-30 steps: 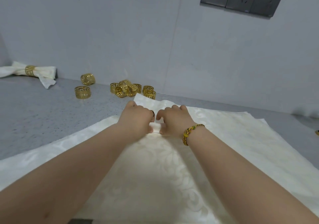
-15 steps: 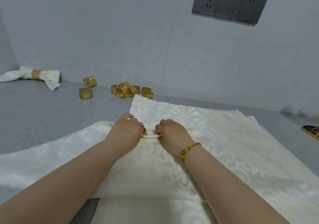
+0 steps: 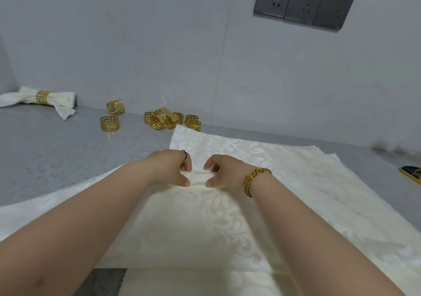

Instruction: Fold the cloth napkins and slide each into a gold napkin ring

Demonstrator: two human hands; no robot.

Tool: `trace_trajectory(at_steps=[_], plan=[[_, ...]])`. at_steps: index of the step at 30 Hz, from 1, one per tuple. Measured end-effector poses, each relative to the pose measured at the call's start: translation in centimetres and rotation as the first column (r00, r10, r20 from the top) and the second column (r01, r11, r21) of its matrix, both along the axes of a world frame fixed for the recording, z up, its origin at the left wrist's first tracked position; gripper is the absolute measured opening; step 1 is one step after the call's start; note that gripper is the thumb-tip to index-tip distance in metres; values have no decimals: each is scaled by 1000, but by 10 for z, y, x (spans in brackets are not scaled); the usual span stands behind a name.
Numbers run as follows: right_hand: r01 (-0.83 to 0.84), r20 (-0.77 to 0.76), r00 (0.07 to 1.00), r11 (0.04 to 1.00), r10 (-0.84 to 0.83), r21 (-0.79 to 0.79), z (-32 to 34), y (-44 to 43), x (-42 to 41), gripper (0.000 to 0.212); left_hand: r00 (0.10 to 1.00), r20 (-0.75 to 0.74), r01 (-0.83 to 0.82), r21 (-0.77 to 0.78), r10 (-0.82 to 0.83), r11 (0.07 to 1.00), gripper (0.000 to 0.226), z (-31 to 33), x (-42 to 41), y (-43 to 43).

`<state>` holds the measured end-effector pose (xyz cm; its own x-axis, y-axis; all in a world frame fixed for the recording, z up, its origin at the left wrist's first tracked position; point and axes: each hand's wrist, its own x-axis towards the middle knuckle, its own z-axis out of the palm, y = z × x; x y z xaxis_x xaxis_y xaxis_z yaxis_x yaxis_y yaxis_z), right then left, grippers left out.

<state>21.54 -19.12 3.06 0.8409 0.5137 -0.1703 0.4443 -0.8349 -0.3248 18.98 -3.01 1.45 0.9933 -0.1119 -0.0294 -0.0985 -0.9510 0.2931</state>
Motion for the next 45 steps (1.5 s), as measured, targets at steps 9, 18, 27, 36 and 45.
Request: trace_trajectory(at_steps=[9,18,27,36,45], plan=[[-95,272,953,983,136,-159,1,9,-16,12,971,214,33,320,-106,947,10,10,-15,-17],[-164,429,875,970,227,-178,-16,-5,-49,22,847,468,18,449,-253,893,40,-4,-59,-19],[-87,59,995,987,80,135,-8,-23,-55,24,972,201,112,41,-118,993,28,-17,-69,1],[29,-69,998,982,-17,185,-8,-20,-41,37,1000,2,25,-121,-25,992,33,-2,-51,6],[-87,-53,995,986,80,-145,10,-11,-33,23,978,-177,119,28,-113,992,25,15,-33,0]])
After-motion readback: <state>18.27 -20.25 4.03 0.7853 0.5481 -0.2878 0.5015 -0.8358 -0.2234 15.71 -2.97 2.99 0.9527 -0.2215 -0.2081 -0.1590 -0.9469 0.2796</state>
